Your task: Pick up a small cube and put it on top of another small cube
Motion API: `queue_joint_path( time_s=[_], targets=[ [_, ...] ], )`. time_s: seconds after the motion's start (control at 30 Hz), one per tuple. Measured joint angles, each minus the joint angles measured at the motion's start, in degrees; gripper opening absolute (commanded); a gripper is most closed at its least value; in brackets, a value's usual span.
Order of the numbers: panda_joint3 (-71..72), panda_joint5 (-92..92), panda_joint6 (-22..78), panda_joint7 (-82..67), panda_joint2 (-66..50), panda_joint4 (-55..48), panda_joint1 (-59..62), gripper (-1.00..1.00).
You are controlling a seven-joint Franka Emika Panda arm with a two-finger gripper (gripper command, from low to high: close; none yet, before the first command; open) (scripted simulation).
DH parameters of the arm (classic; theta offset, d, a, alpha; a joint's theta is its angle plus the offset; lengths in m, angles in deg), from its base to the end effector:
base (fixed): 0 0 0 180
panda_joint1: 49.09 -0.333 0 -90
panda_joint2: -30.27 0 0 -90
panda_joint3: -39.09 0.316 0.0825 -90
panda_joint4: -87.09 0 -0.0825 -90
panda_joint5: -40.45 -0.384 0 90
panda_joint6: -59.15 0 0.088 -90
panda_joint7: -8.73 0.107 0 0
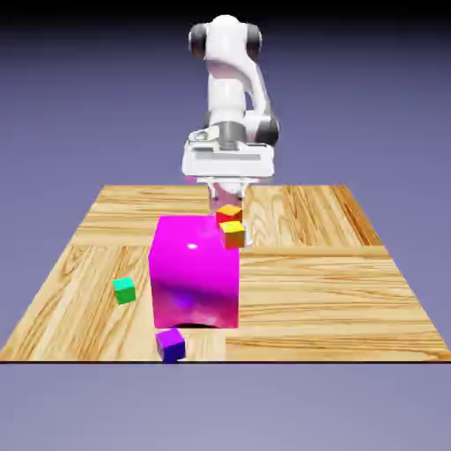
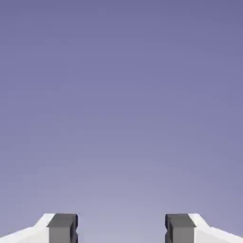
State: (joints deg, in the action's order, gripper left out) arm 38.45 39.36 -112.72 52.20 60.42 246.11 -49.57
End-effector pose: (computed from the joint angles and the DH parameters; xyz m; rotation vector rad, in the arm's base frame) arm 0.4007 -0.0026 0.4527 -2.4831 1.0206 -0.9746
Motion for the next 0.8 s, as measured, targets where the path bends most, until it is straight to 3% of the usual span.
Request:
queue_joint_path(
  time_s=[0.8],
  targets=[
    [-12.6, -21.7, 42.6, 20.0, -49.8, -39.5, 4.1, 0.0]
  ],
)
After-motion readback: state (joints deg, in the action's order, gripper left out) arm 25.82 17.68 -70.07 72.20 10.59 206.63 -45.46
